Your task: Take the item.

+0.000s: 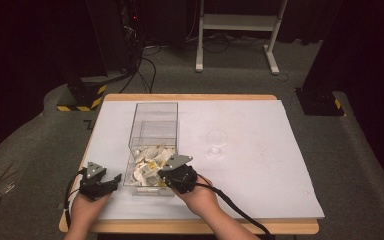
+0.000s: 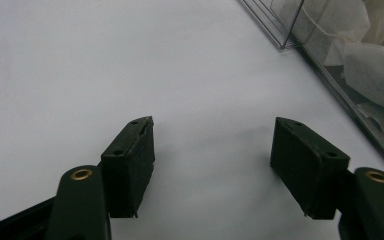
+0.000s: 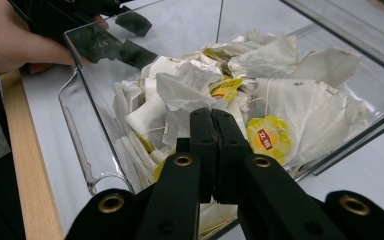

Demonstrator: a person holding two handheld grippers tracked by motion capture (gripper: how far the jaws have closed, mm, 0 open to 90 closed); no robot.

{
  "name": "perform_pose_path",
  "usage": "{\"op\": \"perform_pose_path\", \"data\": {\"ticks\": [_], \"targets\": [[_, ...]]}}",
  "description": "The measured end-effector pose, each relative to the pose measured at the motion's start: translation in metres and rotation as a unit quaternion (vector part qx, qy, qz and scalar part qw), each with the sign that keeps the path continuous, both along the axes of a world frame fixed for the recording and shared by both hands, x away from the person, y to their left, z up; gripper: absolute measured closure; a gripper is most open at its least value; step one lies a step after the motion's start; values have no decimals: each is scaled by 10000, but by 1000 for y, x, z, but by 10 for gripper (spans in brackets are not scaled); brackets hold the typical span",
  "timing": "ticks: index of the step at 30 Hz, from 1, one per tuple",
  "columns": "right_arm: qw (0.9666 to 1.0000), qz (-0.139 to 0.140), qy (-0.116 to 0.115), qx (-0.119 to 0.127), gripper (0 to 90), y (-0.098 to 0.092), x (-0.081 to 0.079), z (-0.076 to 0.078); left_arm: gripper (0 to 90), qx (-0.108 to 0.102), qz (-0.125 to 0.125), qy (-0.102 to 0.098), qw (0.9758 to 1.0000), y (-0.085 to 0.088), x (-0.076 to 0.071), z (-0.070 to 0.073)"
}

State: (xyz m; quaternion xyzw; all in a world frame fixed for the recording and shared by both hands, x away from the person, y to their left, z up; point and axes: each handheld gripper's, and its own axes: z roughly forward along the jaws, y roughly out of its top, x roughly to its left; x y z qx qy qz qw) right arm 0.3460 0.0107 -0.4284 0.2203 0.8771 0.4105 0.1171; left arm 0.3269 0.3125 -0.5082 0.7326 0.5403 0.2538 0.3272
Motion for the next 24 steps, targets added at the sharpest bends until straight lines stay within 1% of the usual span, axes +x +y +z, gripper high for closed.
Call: {"op": "perform_pose_path", "data": {"ticks": [5,6,11,16,17,18,19,24], "targets": [[9997,-72,-127,176,895,-5,0,3,341,1,0,-2,10000,0,0,0],[9997,-72,-127,176,895,-5,0,3,341,1,0,-2,10000,0,0,0],[9991,-163,-173,358,895,-12,3,11,341,-3,-1,5,10000,0,0,0],[9986,-195,-227,431,895,-16,2,14,340,6,-2,-11,10000,0,0,0],[9983,-206,-276,467,895,-18,2,16,340,-1,-5,5,10000,0,0,0],[9983,-206,-276,467,895,-18,2,16,340,-1,-5,5,10000,0,0,0],[9978,-217,-310,538,895,-20,1,17,340,0,-6,6,10000,0,0,0],[9967,-272,-351,683,895,-24,1,22,338,-6,1,-1,10000,0,0,0]]}}
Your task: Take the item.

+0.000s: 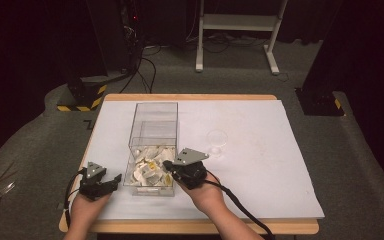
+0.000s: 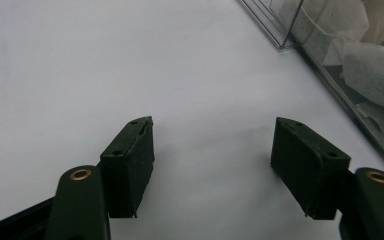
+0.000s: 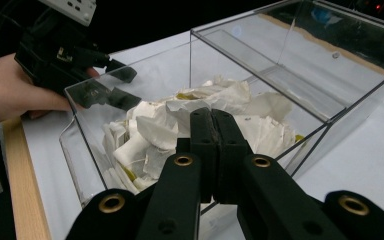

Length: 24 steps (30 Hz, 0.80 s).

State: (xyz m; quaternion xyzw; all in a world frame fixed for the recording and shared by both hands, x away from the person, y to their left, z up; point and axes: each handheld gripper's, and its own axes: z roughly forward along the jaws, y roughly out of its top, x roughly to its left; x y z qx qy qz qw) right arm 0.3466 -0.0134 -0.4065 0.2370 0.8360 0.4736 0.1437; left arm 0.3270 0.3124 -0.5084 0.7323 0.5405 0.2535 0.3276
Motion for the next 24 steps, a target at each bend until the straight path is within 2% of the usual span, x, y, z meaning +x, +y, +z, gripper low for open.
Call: {"op": "perform_pose_path", "data": {"ticks": [9,10,24], "targets": [[9998,-58,-81,161,895,-4,2,6,336,-9,-2,-2,10000,0,0,0],[9996,-75,-106,246,895,-5,2,8,336,-10,-11,3,10000,0,0,0],[9977,-158,-304,590,895,-15,2,26,335,-20,-16,10,10000,0,0,0]]}}
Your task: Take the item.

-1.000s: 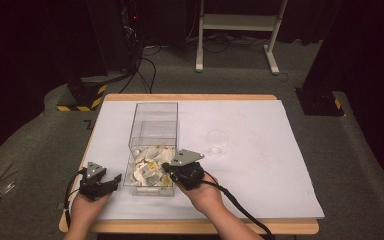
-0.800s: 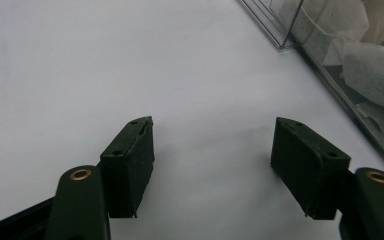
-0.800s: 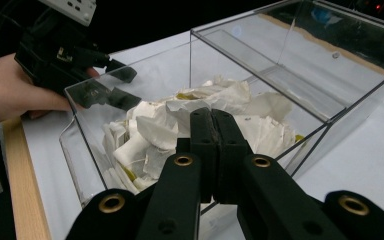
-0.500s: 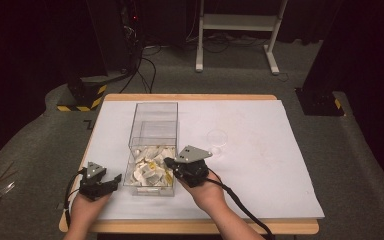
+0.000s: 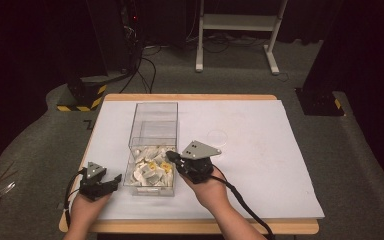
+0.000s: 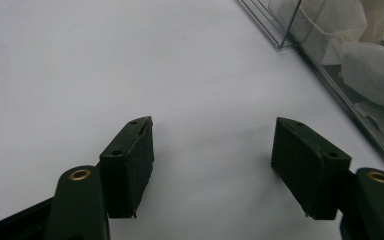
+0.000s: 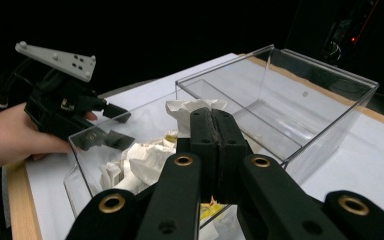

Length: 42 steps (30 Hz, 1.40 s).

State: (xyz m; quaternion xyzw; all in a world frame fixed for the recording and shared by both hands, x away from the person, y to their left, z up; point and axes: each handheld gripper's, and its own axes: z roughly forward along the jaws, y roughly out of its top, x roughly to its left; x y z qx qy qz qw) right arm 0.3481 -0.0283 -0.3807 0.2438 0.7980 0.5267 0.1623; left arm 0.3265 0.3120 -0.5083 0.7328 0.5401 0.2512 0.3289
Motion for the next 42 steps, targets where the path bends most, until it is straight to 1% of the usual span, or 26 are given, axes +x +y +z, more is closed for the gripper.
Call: {"op": "perform_pose_path", "data": {"ticks": [2,4,7,15,29,38,42], "targets": [[10000,-12,-1,65,895,-2,0,3,335,-1,0,2,10000,0,0,0],[9999,-21,-66,83,895,-3,0,5,335,-1,11,-7,10000,0,0,0],[9999,-55,-85,124,895,-5,0,8,335,-1,11,-15,10000,0,0,0],[9998,-110,-143,81,894,-10,0,9,336,-4,-8,-6,10000,0,0,0],[9997,-188,-126,53,894,-19,2,8,336,8,-15,-14,10000,0,0,0],[9995,-292,-134,17,894,-28,4,8,335,12,-28,0,10000,0,0,0],[9994,-325,-100,61,894,-32,5,8,335,12,-29,-3,10000,0,0,0]]}}
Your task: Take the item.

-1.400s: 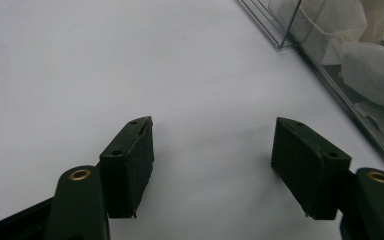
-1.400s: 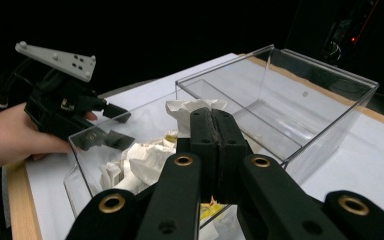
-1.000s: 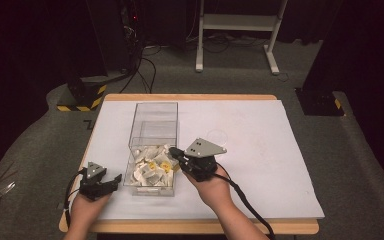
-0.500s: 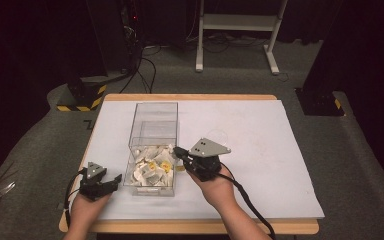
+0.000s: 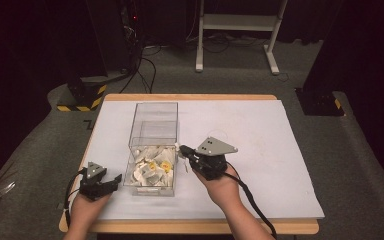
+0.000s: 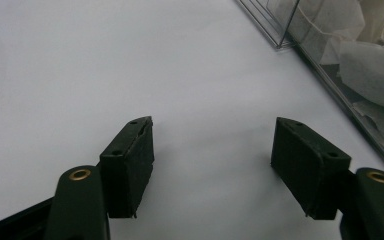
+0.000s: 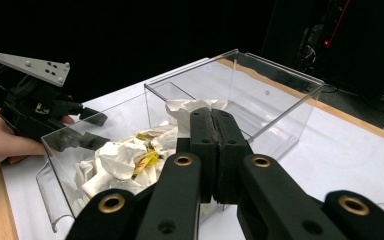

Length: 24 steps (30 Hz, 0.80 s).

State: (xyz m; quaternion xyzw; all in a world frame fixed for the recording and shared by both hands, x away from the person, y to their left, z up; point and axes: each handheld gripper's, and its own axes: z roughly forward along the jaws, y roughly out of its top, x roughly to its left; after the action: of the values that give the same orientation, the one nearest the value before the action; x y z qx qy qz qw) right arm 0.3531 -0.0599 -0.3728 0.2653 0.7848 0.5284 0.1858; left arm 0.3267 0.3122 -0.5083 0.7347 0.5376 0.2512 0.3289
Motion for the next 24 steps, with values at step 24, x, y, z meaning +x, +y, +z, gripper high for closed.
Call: {"op": "perform_pose_path", "data": {"ticks": [24], "targets": [[9988,-482,-71,-90,894,-35,13,0,332,-1,-16,8,10000,0,0,0]]}}
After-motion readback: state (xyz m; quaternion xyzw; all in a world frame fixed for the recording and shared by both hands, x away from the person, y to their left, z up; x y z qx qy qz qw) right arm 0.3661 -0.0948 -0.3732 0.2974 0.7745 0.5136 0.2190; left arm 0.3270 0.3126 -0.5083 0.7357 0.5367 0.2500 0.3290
